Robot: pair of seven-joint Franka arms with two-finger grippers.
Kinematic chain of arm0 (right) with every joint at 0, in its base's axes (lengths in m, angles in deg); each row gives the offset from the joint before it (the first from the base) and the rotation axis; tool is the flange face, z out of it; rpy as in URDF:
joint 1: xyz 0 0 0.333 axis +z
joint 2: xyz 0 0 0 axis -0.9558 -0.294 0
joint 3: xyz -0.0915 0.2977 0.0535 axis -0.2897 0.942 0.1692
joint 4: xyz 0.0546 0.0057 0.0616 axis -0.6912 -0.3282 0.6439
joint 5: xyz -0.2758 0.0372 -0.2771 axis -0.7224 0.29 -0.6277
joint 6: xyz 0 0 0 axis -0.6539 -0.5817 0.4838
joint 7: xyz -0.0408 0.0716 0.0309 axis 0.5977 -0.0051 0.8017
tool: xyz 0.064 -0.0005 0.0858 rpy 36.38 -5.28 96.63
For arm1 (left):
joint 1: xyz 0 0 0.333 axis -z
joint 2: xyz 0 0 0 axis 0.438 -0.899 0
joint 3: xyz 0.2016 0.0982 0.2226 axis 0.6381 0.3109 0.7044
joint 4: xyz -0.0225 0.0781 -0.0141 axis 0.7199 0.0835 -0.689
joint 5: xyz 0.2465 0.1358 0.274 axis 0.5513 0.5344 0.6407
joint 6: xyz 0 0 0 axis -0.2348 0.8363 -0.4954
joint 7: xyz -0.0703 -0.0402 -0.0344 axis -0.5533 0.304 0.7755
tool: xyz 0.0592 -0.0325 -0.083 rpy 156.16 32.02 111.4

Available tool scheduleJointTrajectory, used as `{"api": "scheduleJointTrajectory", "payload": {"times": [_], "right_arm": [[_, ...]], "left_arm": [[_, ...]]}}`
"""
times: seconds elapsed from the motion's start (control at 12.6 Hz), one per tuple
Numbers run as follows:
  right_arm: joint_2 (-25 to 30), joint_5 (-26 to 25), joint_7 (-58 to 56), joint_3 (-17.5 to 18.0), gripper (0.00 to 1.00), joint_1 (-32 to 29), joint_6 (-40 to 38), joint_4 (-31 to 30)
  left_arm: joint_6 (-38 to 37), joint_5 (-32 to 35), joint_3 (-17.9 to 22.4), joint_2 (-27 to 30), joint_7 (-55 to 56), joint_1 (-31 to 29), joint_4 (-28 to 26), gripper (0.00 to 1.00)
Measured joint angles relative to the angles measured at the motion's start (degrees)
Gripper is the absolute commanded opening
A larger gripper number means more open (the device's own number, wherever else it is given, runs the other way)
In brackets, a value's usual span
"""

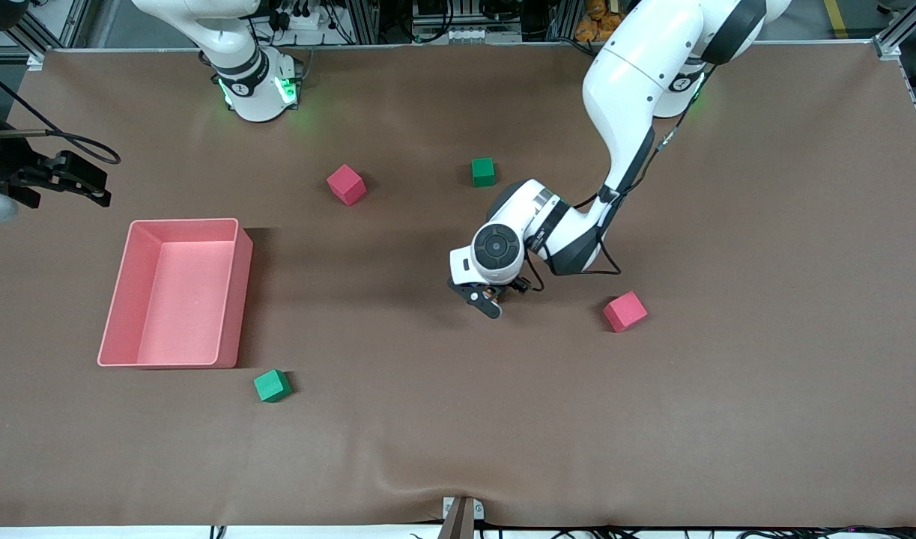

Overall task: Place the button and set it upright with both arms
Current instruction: 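Lower the left gripper and grasp the button by its base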

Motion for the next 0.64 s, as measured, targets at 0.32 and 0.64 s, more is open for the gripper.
{"api": "scheduleJointTrajectory", "payload": {"times": [0.32, 0.64], "right_arm": [[0.0, 0.0, 0.0, -0.4, 1.00, -0.6, 0.1, 0.1], [0.0, 0.0, 0.0, -0.4, 1.00, -0.8, 0.8, 0.3]], "left_arm": [[0.0, 0.9, 0.0, -0.1, 0.0, 0.0, 0.1, 0.63], [0.1, 0.9, 0.1, -0.1, 0.0, 0.0, 0.1, 0.51]]}}
